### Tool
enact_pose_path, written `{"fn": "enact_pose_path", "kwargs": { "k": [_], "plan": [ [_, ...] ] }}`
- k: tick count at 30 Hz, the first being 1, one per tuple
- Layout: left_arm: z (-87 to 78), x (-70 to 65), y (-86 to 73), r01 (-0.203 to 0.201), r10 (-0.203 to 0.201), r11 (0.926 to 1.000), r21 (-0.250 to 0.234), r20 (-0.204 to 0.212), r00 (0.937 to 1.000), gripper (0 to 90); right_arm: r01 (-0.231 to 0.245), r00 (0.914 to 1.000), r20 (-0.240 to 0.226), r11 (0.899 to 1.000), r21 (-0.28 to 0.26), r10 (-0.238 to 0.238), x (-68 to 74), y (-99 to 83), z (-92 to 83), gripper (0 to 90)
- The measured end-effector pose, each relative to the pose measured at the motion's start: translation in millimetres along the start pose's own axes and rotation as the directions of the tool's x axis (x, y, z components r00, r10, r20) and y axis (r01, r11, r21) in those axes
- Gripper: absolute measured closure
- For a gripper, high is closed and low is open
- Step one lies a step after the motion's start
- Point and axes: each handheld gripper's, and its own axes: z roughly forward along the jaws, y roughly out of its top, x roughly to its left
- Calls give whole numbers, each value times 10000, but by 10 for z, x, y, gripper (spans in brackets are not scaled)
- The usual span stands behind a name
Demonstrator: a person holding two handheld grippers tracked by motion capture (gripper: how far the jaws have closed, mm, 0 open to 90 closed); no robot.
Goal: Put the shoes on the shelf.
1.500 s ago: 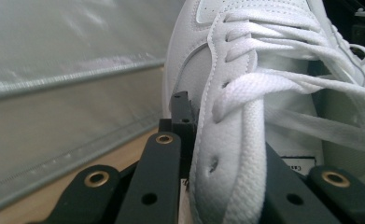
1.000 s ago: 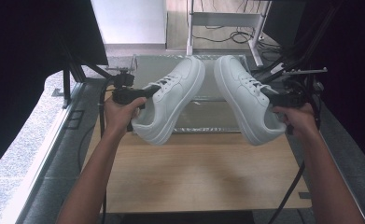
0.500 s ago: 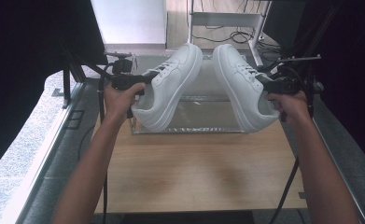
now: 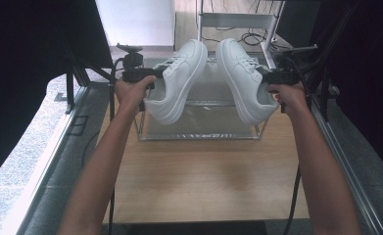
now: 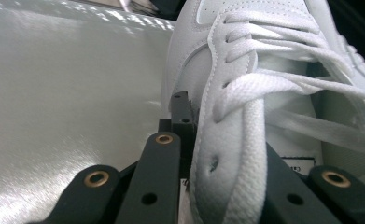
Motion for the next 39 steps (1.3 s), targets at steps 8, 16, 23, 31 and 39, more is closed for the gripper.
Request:
{"fn": "enact_pose_path", "kwargs": {
  "k": [8, 16, 23, 31, 39],
  "plan": [
    [134, 53, 202, 200, -204, 9998, -88, -466, 9987, 847, -400, 9985, 380, 9992, -43, 401, 0, 190, 160, 868],
    [328, 78, 369, 441, -443, 9990, -37, -928, 9947, 847, -519, 9962, 701, 9986, 37, 515, 48, 394, 356, 867],
    [503, 159, 405, 1064, -1066, 9943, -96, -1637, 9807, 844, -885, 9882, 1278, 9958, 225, 849, 117, 490, 605, 865],
    [650, 106, 433, 1290, -1251, 9916, 91, -1847, 9748, 841, -857, 9795, 1861, 9955, 411, 766, 320, 568, 844, 845],
    [763, 155, 384, 1592, -1511, 9870, 216, -2130, 9653, 823, -1201, 9642, 2402, 9926, 189, 1121, 336, 539, 936, 843]
  ]
}}
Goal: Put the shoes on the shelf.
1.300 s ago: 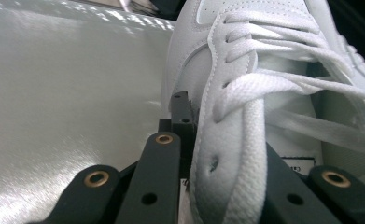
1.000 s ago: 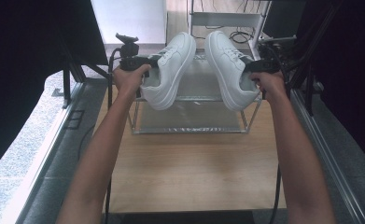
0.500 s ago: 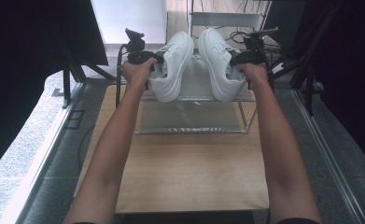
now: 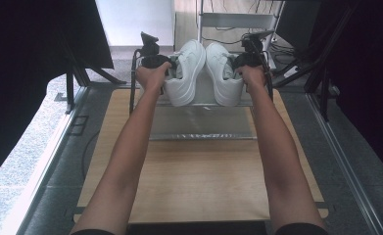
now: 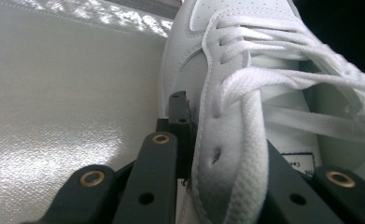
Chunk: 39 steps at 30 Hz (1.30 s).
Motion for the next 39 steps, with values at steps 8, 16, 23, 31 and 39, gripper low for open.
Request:
{"fn": "enact_pose_path", "kwargs": {
  "k": [8, 16, 23, 31, 39],
  "plan": [
    [104, -120, 8, -164, 167, 9996, 221, -136, 9998, 788, -423, 9991, 17, 9989, -214, 423, -75, -36, 32, 834],
    [128, -128, -5, 256, -244, 9995, -183, 657, 9975, 598, -217, 9995, 195, 9978, -629, 229, 80, -49, 53, 652],
    [-84, -221, 57, -27, 219, 9926, -1214, 1573, 9873, 572, 79, 9997, -207, 9855, -1693, -116, 126, -50, -95, 506],
    [-455, -195, 17, -775, 1004, 9823, -1703, 1303, 9864, 715, 1047, 9915, -482, 9617, -2534, -1207, 210, -45, -514, 597],
    [-740, -1, -301, -1465, 1613, 9793, -1400, 1013, 9817, 858, 1804, 9781, -486, 9408, -2868, -2024, 12, -353, -801, 858]
  ]
}}
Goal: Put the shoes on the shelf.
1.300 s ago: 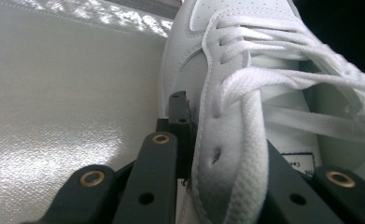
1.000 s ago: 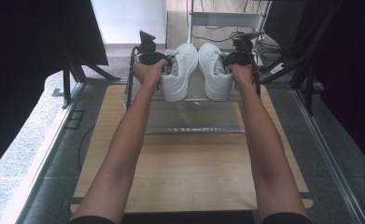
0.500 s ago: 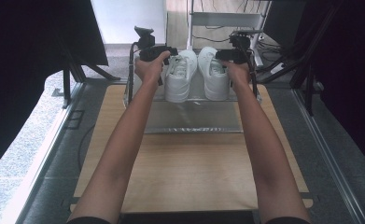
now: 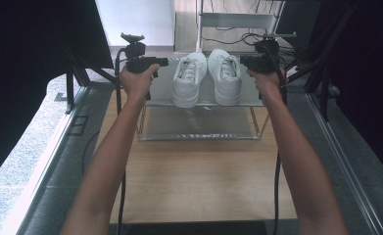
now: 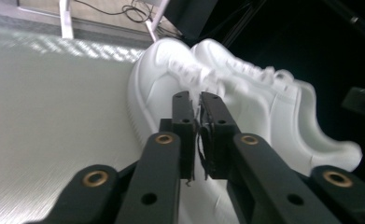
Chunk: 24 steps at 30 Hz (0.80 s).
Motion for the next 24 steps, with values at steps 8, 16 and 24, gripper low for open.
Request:
{"fn": "enact_pose_path", "kwargs": {
  "k": [8, 16, 24],
  "plan": [
    [11, 40, -333, -1095, 1140, 9895, 946, -434, 9925, 879, 155, 9994, -314, 9994, 301, -146, -187, -343, -125, 900],
    [191, 17, -584, -1402, 1407, 9753, 1707, 94, 9900, 870, 364, 9956, -910, 9893, 1416, -236, -246, -661, 111, 900],
    [227, 35, -576, -917, 890, 9824, 1629, 239, 9957, 896, -233, 9912, -1251, 9862, 1638, 442, -310, -745, 266, 900]
  ]
}}
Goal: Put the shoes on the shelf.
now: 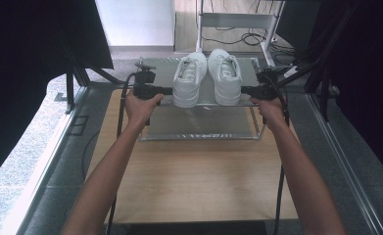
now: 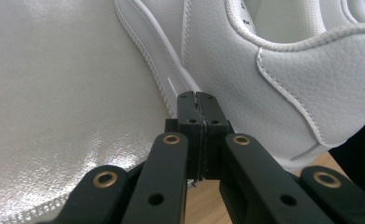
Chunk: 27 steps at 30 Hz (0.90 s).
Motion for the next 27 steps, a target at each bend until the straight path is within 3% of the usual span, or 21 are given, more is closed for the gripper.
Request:
{"fn": "enact_pose_path", "kwargs": {
  "k": [4, 10, 14, 19, 22, 24, 27],
  "plan": [
    [30, -61, 7, -58, 58, 10000, -8, 19, 10000, 898, 124, 9998, 148, 9999, 29, -125, 27, 13, 2, 900],
    [157, -171, 24, 46, -47, 10000, 31, 269, 9996, 898, 19, 10000, -13, 10000, 94, -19, 42, 27, 9, 900],
    [252, -229, 37, 292, -290, 9996, -36, 455, 9985, 898, 85, 9999, -81, 9999, 100, -84, 89, 26, 32, 900],
    [257, -275, 37, -34, 33, 10000, 51, 182, 9998, 897, 364, 9993, 68, 9990, 253, -366, 127, 44, 47, 900],
    [177, -236, 8, 67, -63, 10000, -44, 771, 9970, 869, 544, 9985, 59, 9981, 296, -546, 131, 29, 30, 900],
    [96, -267, -21, -283, 289, 9996, -88, 804, 9963, 881, 484, 9988, -43, 9984, 293, -483, 117, 12, 24, 900],
    [-1, -338, -87, -670, 663, 9978, -5, 1433, 9875, 892, 391, 9991, -188, 9989, 239, -386, 103, -9, 18, 900]
  ]
}}
